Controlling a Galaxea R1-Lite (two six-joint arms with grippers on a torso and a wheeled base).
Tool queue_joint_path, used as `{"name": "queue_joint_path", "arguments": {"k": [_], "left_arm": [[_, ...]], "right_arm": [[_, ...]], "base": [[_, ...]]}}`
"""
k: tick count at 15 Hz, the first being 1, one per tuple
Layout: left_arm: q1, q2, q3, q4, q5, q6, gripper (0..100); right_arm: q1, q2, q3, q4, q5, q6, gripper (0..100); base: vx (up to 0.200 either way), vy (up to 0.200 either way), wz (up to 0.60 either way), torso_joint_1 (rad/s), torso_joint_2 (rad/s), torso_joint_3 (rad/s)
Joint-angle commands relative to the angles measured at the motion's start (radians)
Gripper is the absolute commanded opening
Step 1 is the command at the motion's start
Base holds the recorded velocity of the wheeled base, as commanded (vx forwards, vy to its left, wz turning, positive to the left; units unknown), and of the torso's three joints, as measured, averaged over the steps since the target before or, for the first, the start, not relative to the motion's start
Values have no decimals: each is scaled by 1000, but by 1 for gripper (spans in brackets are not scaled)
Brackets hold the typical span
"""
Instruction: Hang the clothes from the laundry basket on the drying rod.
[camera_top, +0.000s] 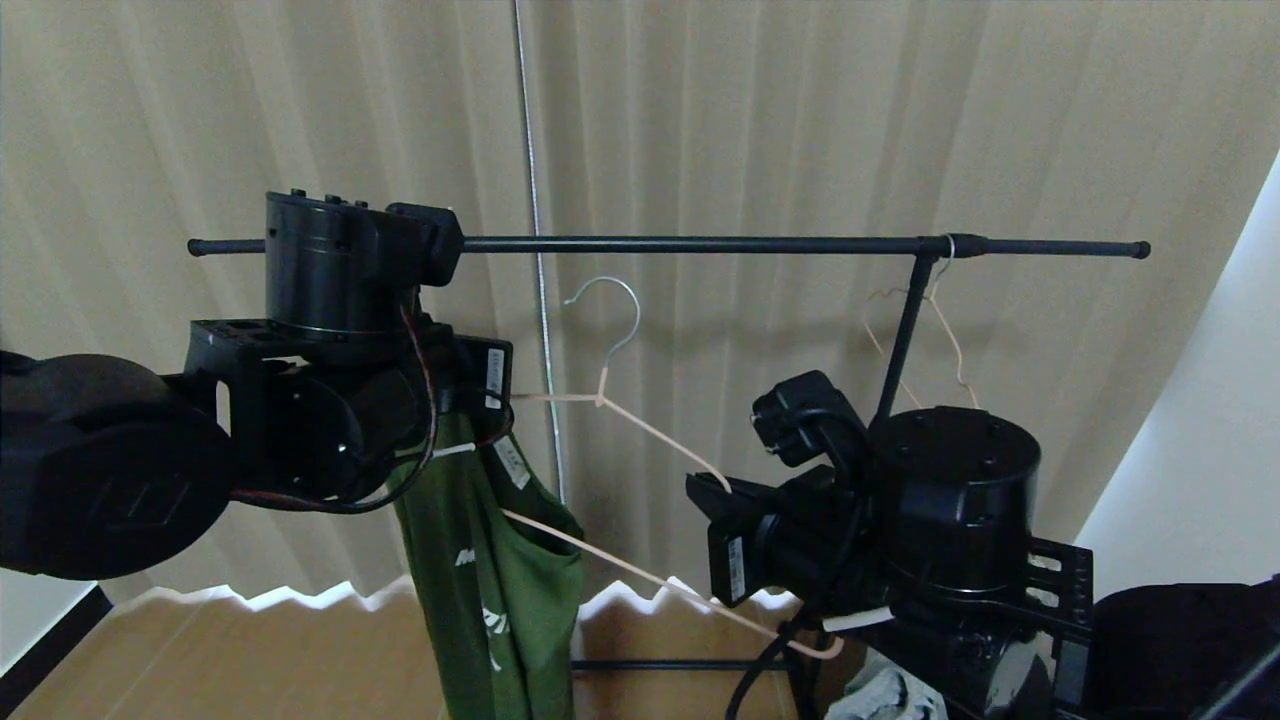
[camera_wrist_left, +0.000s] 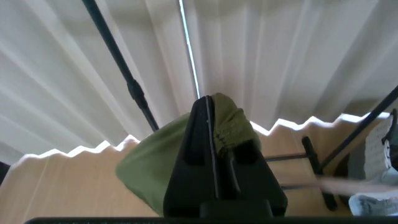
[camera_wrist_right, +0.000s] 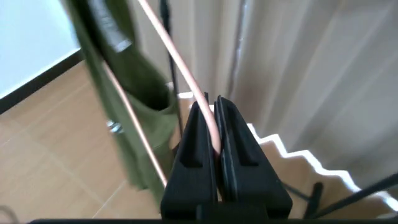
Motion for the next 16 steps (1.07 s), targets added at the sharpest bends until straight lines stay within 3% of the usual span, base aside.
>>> {"name": "queue_joint_path", "arguments": {"k": [1, 3, 6, 12, 13, 16], "left_arm": [[13, 13, -2, -1, 1, 0, 0], [24, 24, -16, -16, 1, 0, 0], [28, 26, -19, -21, 2, 1, 0], [74, -8, -21, -19, 2, 26, 0], [103, -25, -19, -19, 2, 35, 0], [90, -51, 4, -12, 1, 33, 0]], "right_arm": [[31, -27, 8, 19, 4, 19, 0], [71, -49, 5, 78, 27, 85, 0], [67, -41, -14, 107, 37, 98, 0], [-46, -18, -9, 113, 3, 96, 0], [-100, -21, -6, 113, -22, 93, 0], [-144, -15, -37, 111, -28, 90, 0]], "base": [[0, 0, 0, 0, 0, 0], [0, 0, 0, 0, 0, 0], [0, 0, 0, 0, 0, 0], [0, 0, 0, 0, 0, 0], [0, 0, 0, 0, 0, 0], [0, 0, 0, 0, 0, 0]]}}
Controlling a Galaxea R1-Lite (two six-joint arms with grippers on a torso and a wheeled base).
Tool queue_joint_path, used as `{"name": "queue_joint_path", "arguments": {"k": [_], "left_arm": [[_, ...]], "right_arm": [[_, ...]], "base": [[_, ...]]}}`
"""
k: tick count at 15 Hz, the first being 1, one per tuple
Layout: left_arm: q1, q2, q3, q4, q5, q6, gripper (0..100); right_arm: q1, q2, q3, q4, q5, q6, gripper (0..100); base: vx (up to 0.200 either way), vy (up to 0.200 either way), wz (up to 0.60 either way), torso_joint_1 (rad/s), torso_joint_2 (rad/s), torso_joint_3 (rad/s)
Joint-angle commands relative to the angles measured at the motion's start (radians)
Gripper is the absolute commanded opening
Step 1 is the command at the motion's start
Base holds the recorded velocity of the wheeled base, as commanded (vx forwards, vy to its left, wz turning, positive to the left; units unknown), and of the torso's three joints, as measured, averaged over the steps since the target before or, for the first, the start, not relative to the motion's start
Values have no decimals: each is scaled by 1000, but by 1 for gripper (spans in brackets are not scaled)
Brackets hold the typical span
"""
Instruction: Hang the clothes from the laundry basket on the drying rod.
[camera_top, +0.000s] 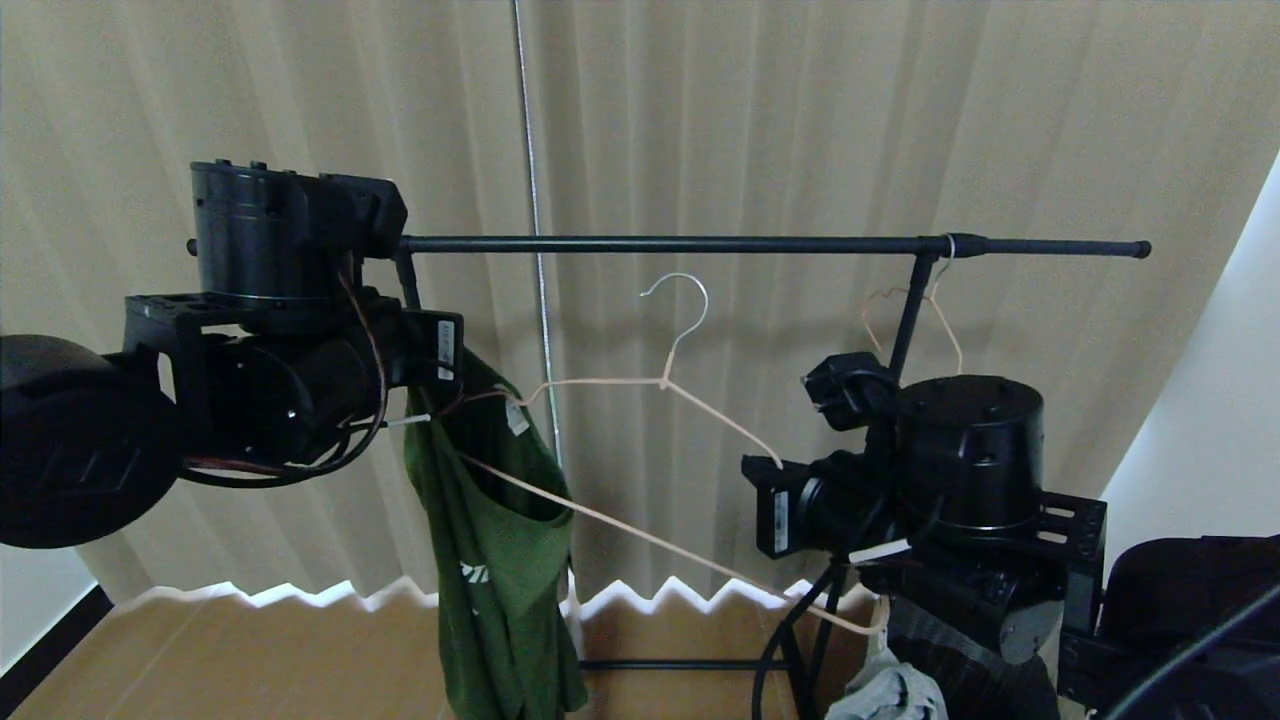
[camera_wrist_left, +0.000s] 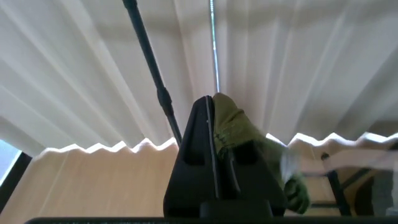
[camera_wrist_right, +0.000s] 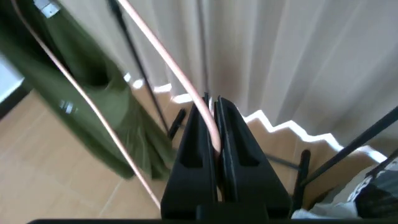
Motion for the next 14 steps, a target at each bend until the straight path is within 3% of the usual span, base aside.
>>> {"name": "queue_joint_path", "arguments": {"k": [1, 9, 14], "left_arm": [[-10, -18, 9, 1, 0, 0, 0], [-170, -20, -4, 1, 0, 0, 0], [-218, 26, -60, -7, 0, -11, 0]], "right_arm": [[-17, 8, -17, 0, -1, 0, 0], [-42, 118, -199, 3, -4, -38, 0], [36, 149, -229, -3, -4, -37, 0]], "base": [[0, 0, 0, 0, 0, 0], [0, 0, 0, 0, 0, 0], [0, 0, 0, 0, 0, 0]]}}
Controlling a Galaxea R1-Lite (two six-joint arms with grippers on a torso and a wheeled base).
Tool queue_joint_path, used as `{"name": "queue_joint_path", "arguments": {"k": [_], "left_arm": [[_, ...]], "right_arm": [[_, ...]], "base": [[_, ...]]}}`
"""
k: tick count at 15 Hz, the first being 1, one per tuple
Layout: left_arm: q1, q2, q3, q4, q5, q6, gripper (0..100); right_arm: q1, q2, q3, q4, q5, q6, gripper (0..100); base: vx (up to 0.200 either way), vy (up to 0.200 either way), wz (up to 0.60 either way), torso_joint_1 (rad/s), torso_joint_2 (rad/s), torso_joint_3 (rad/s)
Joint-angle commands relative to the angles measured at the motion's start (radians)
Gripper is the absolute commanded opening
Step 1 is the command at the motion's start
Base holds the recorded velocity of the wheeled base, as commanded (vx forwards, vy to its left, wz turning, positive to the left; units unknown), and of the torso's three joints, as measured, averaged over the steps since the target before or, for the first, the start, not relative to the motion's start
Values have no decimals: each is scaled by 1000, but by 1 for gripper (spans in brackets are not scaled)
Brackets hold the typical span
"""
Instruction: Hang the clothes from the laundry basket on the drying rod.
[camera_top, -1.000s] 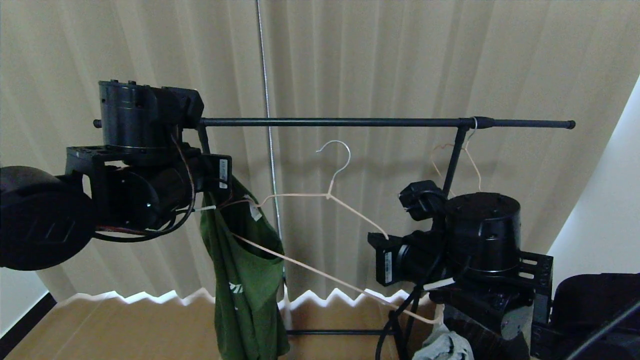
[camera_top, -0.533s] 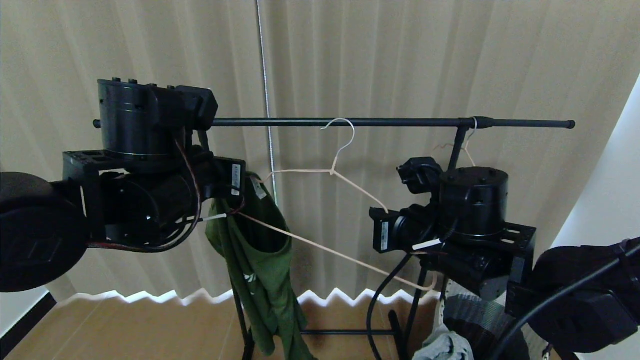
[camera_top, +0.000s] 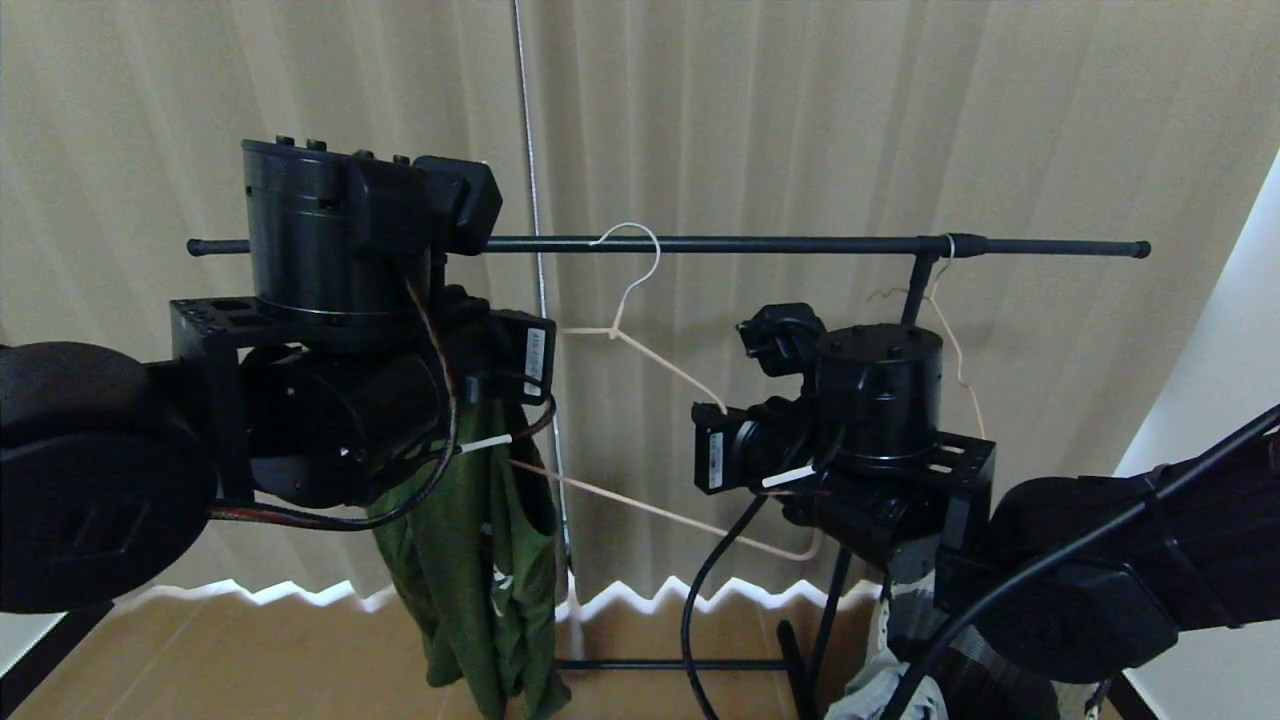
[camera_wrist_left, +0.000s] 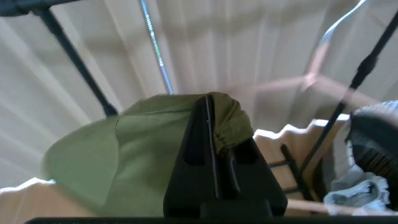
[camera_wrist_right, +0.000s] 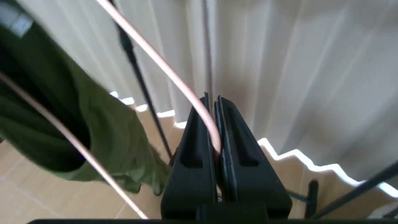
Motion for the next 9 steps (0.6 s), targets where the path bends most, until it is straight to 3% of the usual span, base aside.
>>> {"name": "queue_joint_path", "arguments": {"k": [1, 6, 9], "left_arm": [[-4, 23, -17, -3, 0, -3, 0], [-19, 29, -23, -26, -14, -1, 0], [-36, 5, 8, -35, -105, 9, 0]], "right_arm": [[20, 12, -3, -1, 1, 0, 0], [69, 12, -3, -10, 1, 0, 0], [69, 7, -3, -13, 1, 2, 0]], "base": [[0, 0, 0, 0, 0, 0], [0, 0, 0, 0, 0, 0], [0, 0, 0, 0, 0, 0]]}}
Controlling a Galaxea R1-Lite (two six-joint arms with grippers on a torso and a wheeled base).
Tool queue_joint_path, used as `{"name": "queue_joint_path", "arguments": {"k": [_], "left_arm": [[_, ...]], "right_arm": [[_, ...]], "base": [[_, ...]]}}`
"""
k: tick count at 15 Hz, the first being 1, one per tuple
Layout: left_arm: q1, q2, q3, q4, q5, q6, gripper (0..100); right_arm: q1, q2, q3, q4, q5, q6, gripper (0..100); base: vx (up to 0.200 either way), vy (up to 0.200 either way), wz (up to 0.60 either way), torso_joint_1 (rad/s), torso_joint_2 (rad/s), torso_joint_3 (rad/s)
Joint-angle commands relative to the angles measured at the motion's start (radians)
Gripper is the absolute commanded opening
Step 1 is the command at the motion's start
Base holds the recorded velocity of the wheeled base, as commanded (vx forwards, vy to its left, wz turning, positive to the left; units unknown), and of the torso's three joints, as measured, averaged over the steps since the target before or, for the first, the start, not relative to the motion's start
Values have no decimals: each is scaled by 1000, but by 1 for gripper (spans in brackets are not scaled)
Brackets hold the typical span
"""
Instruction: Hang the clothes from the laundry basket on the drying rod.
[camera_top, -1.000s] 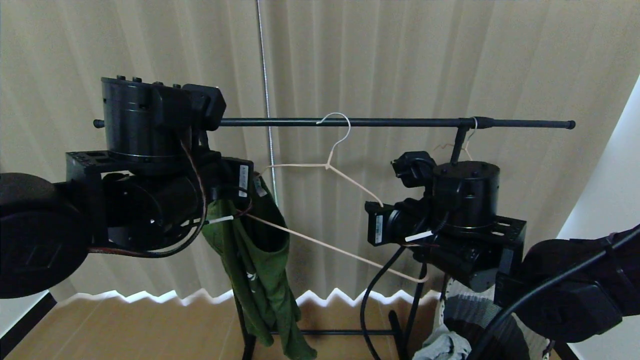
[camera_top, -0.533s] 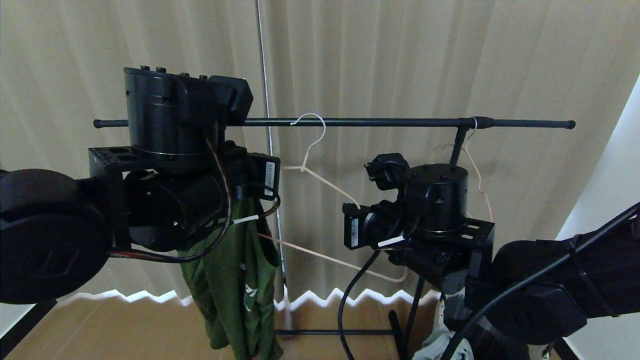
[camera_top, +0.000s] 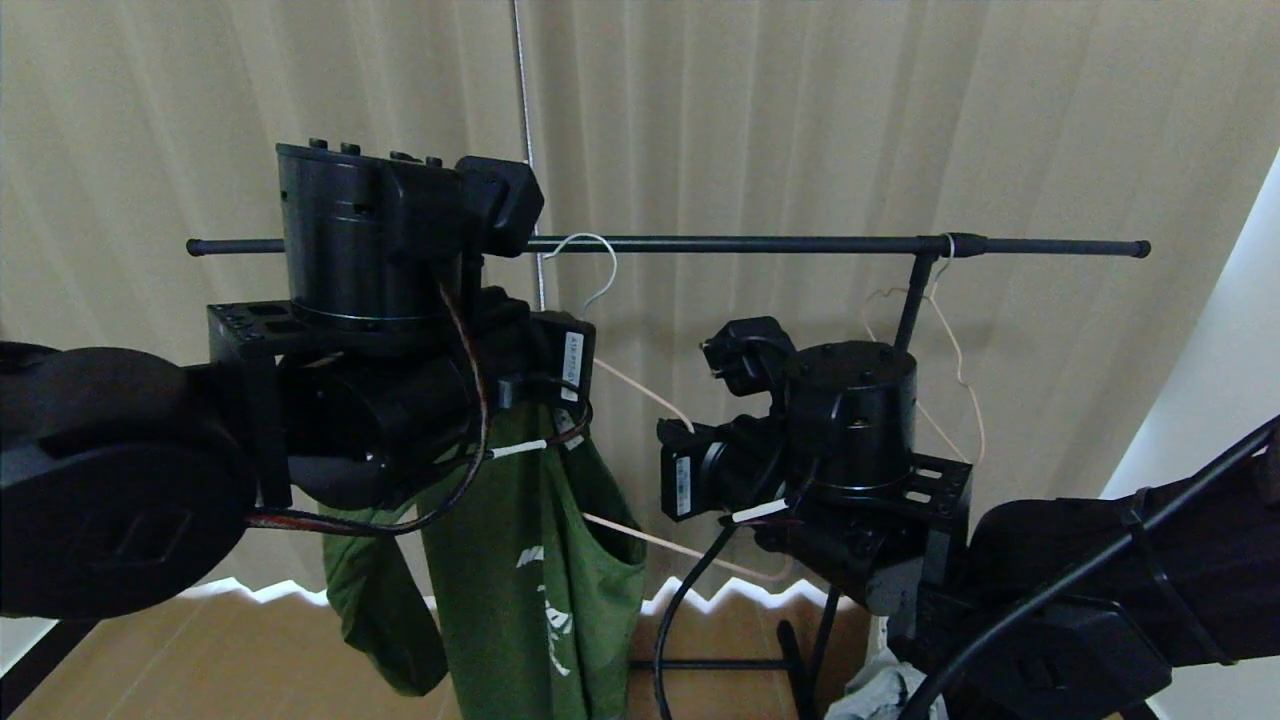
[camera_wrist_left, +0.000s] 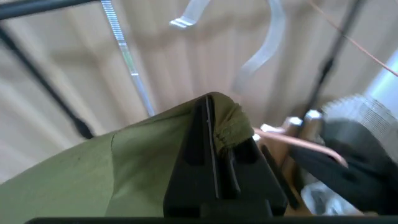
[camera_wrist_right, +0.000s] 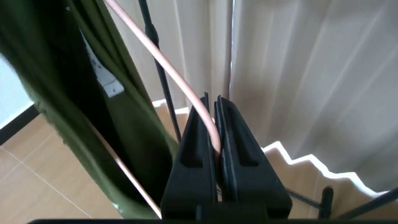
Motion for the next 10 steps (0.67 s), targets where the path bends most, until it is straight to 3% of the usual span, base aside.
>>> {"name": "queue_joint_path", "arguments": {"k": [1, 4, 8, 9, 10], "left_arm": [[-5, -26, 21, 3, -20, 8, 0], [-3, -72, 108, 0, -32, 27, 0], [-3, -113, 153, -12, -120, 28, 0], [-3, -116, 156, -12, -123, 30, 100], [-3, -116, 162, -14, -123, 31, 100]], "right_arm": [[1, -5, 1, -1, 0, 1, 0], [1, -25, 3, -2, -1, 1, 0], [1, -47, 1, -2, 0, 1, 0], [-1, -53, 3, -2, -1, -1, 0], [-2, -61, 3, -2, -1, -1, 0]], "base": [[0, 0, 0, 0, 0, 0], [0, 0, 0, 0, 0, 0], [0, 0, 0, 0, 0, 0], [0, 0, 0, 0, 0, 0], [0, 0, 0, 0, 0, 0]]}}
